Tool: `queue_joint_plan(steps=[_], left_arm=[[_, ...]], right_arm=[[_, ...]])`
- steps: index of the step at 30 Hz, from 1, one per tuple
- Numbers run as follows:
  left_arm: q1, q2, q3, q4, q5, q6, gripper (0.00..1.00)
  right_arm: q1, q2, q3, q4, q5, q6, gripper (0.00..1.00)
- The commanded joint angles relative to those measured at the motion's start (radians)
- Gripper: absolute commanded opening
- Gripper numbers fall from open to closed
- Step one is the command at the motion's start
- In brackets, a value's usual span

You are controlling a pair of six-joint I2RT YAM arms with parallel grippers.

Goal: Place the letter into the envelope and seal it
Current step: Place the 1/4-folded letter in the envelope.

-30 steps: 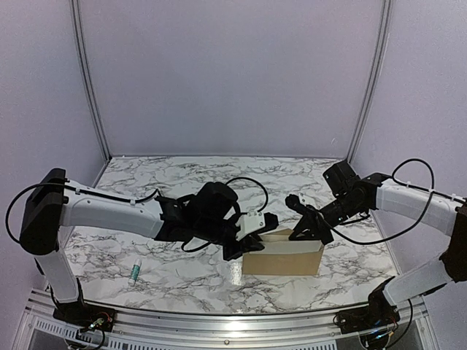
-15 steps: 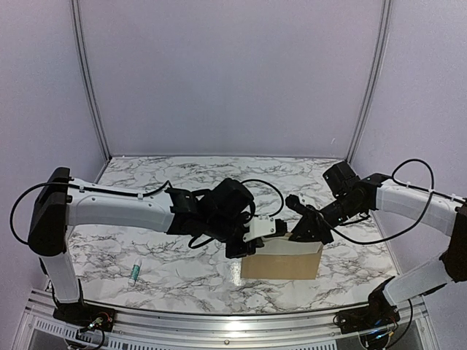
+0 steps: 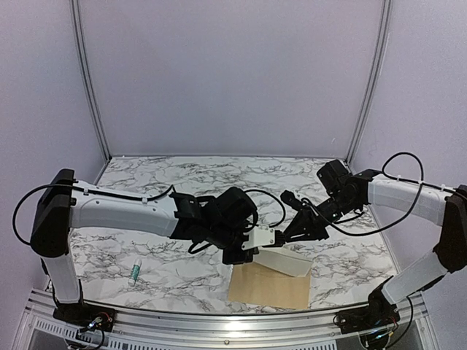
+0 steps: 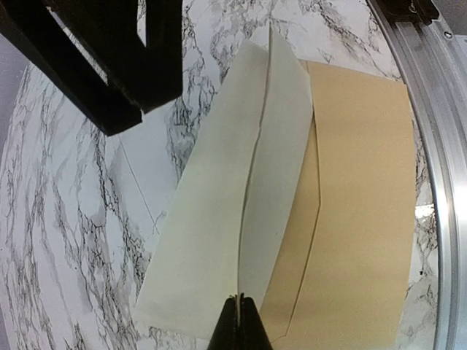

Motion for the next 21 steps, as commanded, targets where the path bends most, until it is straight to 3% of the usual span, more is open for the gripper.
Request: queue_joint_plan(steps=[1, 8, 12, 15, 18, 21], left_arm=[[-0.005, 0.047, 0.012, -0.030, -0.035, -0.004, 0.00], [0.010, 0.124, 0.097, -0.145, -0.002, -0.037, 0.00], [0.052, 0.143, 0.114, -0.156, 0.110, -0.113, 0.00], [0.089, 0.146, 0.118, -0.154, 0.205, -0.173, 0.00], [0.118, 0.161, 0.119, -0.154, 0.311, -0.195, 0.00], [0.148, 0.190, 0.130, -0.161, 0.406, -0.210, 0.00]], right_arm=[[0.008, -0.030, 0.018, 0.019, 0.024, 0.028, 0.18], [-0.069, -0.087, -0.001, -0.014, 0.090, -0.008, 0.20], [-0.152, -0.158, -0.030, -0.063, 0.113, -0.082, 0.23], [-0.170, -0.247, -0.064, -0.114, 0.158, -0.131, 0.28], [-0.166, -0.321, -0.092, -0.239, 0.115, -0.303, 0.34], [-0.118, -0.393, -0.146, -0.246, 0.130, -0.359, 0.45]])
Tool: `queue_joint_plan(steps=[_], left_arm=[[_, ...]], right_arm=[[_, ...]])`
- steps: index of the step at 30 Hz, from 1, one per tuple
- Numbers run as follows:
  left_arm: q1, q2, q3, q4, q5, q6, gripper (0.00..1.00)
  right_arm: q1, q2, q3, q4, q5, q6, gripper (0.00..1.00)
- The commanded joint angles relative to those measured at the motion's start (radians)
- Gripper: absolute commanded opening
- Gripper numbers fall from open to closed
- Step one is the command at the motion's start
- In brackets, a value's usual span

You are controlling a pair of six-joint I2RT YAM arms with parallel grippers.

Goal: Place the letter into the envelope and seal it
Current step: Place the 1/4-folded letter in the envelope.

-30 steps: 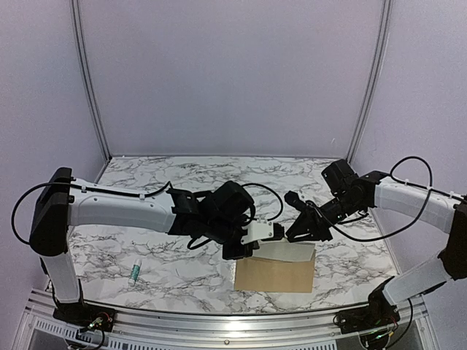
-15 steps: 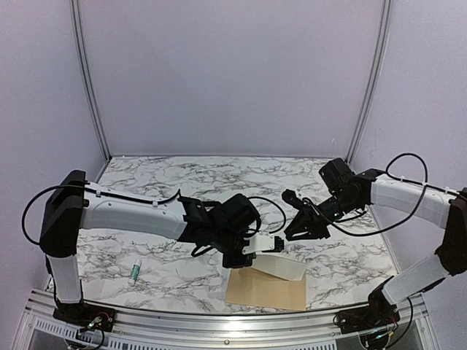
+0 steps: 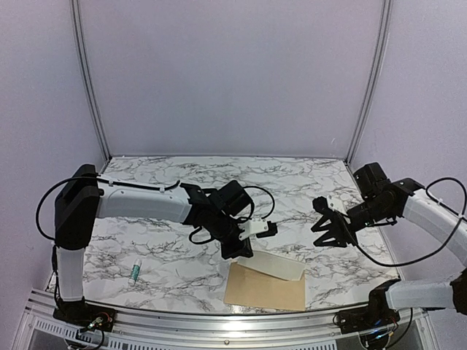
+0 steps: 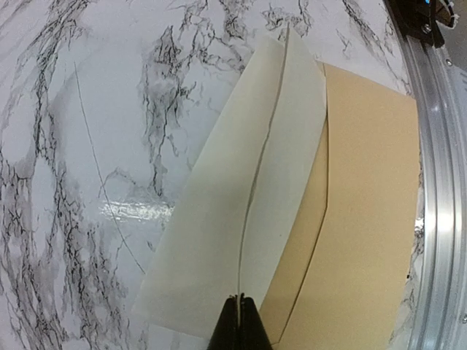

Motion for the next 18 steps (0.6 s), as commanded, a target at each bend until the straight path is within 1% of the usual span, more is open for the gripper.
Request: queue_joint_plan(steps=[1, 3, 5, 8, 10, 13, 18], left_arm=[[0.042, 0.058, 0.037, -0.042, 0.203, -0.055, 0.00], [0.060, 0.073, 0.049, -0.047, 0.261, -0.075, 0.00], [0.072, 0.085, 0.061, -0.062, 0.302, -0.092, 0.00], [0.077, 0.102, 0.072, -0.089, 0.310, -0.104, 0.00], [0.079, 0.106, 0.073, -0.091, 0.301, -0.127, 0.00], [0.081, 0.111, 0.073, -0.091, 0.295, -0.169, 0.00], [0.082, 0.105, 0.042, -0.085, 0.301, -0.210, 0.00]], right_arm=[[0.090, -0.082, -0.067, -0.077, 0.039, -0.136, 0.46], [0.220, -0.068, -0.099, -0.043, 0.128, -0.104, 0.45], [0.328, -0.027, -0.113, -0.026, 0.182, -0.083, 0.40], [0.457, 0.048, -0.119, -0.002, 0.218, -0.054, 0.30], [0.542, 0.104, -0.119, 0.019, 0.250, -0.036, 0.26], [0.615, 0.167, -0.126, 0.047, 0.294, -0.020, 0.24], [0.683, 0.212, -0.165, 0.079, 0.342, -0.011, 0.24]])
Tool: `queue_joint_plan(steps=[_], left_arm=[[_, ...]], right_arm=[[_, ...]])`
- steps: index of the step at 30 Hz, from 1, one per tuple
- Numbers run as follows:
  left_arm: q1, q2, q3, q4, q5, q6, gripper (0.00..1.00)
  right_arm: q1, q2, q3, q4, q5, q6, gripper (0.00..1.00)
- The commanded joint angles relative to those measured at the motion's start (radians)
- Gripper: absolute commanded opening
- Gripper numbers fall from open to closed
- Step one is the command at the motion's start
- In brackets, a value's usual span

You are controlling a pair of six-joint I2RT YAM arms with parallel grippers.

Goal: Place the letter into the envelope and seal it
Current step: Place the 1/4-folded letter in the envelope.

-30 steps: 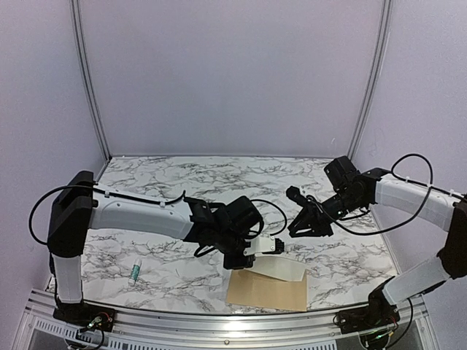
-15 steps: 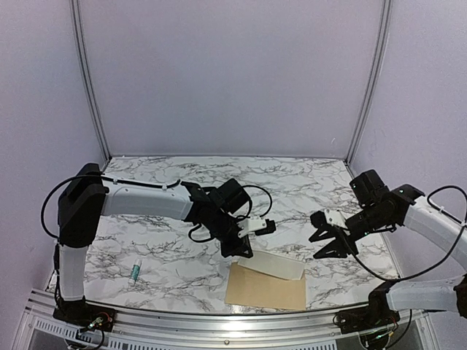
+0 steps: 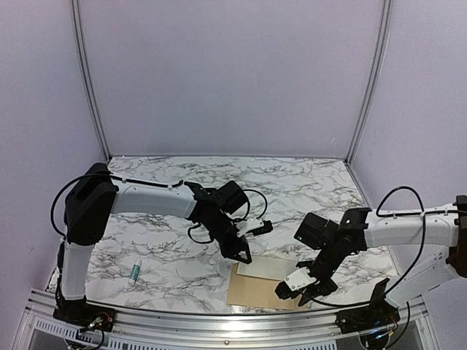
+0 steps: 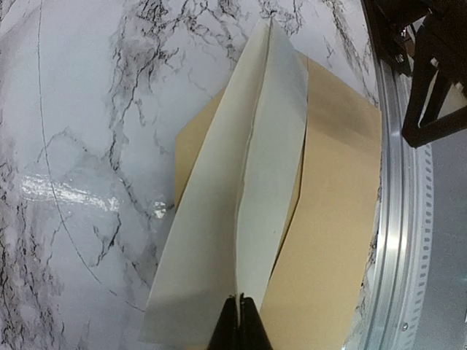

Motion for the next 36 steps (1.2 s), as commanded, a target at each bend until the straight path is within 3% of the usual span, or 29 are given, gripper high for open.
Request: queue_joint_plan(steps=[1, 13, 28, 34, 36], left_arm=[[0.004, 0.012, -0.013, -0.023, 0.038, -0.051, 0.00], [0.022, 0.005, -0.072, 0.040, 0.057, -0.130, 0.00], [0.052, -0.071, -0.207, 0.228, 0.007, -0.333, 0.00], [0.053, -0.102, -0.288, 0.418, -0.033, -0.485, 0.00], [0.053, -0.119, -0.308, 0.460, -0.078, -0.544, 0.09]], right_arm=[[0.053, 0.023, -0.039, 0.053, 0.084, 0.028, 0.24], [0.049, 0.127, -0.071, 0.160, 0.236, 0.071, 0.18], [-0.240, 0.260, 0.010, 0.319, 0.418, -0.032, 0.15], [-0.358, 0.348, 0.097, 0.391, 0.407, -0.042, 0.15], [-0.381, 0.372, 0.114, 0.415, 0.413, -0.034, 0.15]])
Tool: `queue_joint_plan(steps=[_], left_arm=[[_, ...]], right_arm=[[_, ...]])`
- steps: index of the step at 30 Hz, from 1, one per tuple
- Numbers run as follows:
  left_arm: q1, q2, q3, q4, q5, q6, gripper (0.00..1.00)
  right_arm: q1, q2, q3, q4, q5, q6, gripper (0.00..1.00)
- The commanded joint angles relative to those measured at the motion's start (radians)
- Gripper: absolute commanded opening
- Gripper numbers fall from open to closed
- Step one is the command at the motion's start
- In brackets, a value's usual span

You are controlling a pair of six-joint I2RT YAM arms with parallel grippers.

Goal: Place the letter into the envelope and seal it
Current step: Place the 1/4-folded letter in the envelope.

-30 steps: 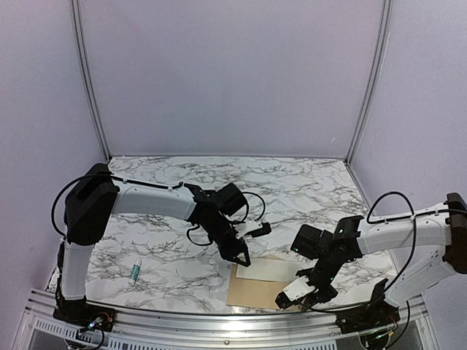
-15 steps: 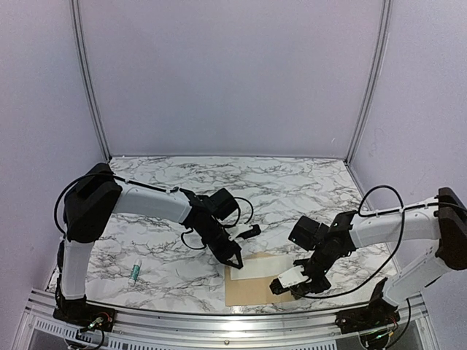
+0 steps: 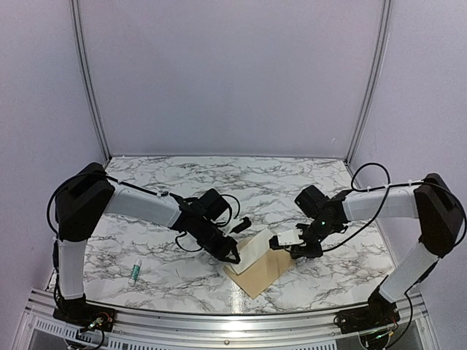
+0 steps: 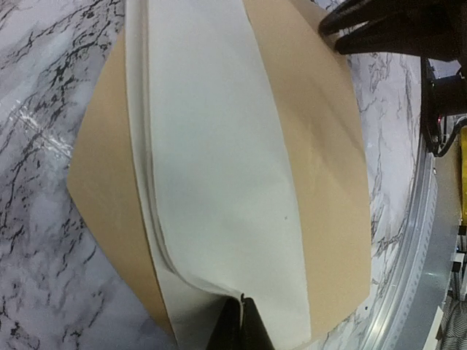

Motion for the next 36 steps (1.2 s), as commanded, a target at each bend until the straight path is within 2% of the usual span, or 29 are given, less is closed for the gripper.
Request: queue_joint_plan(steps=[1, 5, 7, 14, 18, 24, 30, 36], left_arm=[[-0.005, -0.068, -0.051, 0.200, -0.085, -0.153, 0.12], [0.003, -0.130, -0.094, 0.249, -0.139, -0.211, 0.30], [0.018, -0.139, -0.093, 0.244, -0.135, -0.231, 0.34], [0.092, -0.149, -0.032, 0.141, -0.132, -0.262, 0.37], [0.096, -0.084, 0.120, -0.006, -0.103, -0.176, 0.37], [0.092, -0.003, 0.263, -0.137, -0.042, -0.133, 0.30], [0.077, 0.098, 0.385, -0.251, -0.058, -0.111, 0.31], [0.070, 0.163, 0.447, -0.287, -0.052, -0.103, 0.32]], right_arm=[[-0.060, 0.089, 0.019, 0.141, 0.116, -0.006, 0.16], [-0.141, 0.068, 0.061, 0.131, 0.097, -0.005, 0.16], [-0.156, 0.025, 0.074, 0.101, 0.078, 0.002, 0.17], [-0.156, -0.141, 0.060, 0.018, 0.004, 0.061, 0.20], [-0.157, -0.205, 0.018, -0.006, -0.034, 0.104, 0.22], [-0.156, -0.211, -0.037, -0.031, -0.113, 0.157, 0.23], [-0.155, -0.164, -0.070, -0.009, -0.156, 0.165, 0.23], [-0.149, -0.118, -0.086, 0.020, -0.142, 0.171, 0.23]])
